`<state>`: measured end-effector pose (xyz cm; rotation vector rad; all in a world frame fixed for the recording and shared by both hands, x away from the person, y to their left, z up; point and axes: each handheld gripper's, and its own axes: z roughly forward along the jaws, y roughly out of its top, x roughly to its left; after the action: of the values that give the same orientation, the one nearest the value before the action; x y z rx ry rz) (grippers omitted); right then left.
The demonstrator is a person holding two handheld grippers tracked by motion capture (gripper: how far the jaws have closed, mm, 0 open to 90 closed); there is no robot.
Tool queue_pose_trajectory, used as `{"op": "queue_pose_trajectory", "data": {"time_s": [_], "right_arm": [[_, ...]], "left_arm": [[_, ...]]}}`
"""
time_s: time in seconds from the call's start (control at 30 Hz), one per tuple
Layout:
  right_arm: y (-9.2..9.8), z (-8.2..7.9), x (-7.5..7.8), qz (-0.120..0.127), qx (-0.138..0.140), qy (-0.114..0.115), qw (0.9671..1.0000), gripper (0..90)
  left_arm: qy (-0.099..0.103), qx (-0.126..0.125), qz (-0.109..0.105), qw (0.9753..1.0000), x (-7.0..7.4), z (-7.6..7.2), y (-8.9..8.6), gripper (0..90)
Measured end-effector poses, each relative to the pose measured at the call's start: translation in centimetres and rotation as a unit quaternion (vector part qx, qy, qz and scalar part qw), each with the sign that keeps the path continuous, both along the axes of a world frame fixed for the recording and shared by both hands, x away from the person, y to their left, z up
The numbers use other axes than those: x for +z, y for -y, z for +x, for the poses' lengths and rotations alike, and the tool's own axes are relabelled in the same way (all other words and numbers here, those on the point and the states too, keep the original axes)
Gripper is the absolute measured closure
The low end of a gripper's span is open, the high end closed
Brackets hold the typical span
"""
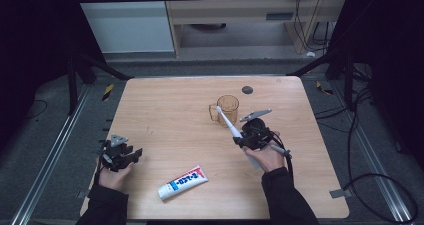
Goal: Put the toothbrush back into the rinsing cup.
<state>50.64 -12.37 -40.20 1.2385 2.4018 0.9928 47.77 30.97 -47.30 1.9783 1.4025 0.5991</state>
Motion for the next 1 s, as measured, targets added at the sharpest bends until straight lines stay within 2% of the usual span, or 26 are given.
{"op": "queue_pose_trajectory", "data": {"time_s": [0.1,0.23,0.33,0.47,1.0], "right_arm": [[0.1,0.3,0.6,0.021,-0.011,0.021,0.9995,66.7],[0.1,0.7,1.7,0.051,-0.030,0.056,0.9967,66.7],[0.1,1.2,2.2,0.080,-0.047,0.080,0.9925,66.8],[-0.4,1.9,2.6,0.102,-0.066,0.105,0.9871,66.7],[-0.9,5.2,3.8,0.155,-0.106,0.176,0.9663,66.7]], "left_arm": [[0.000,0.000,0.000,1.0000,0.0,0.0,0.0,56.8],[0.000,0.001,-0.002,1.0000,0.0,0.0,-0.1,56.8],[-0.001,0.002,-0.001,1.0000,-0.1,0.1,-0.1,56.8],[0.001,0.002,-0.003,1.0000,0.0,0.1,-0.1,56.9],[0.001,0.005,-0.002,1.0000,0.0,0.1,-0.2,56.9]]}}
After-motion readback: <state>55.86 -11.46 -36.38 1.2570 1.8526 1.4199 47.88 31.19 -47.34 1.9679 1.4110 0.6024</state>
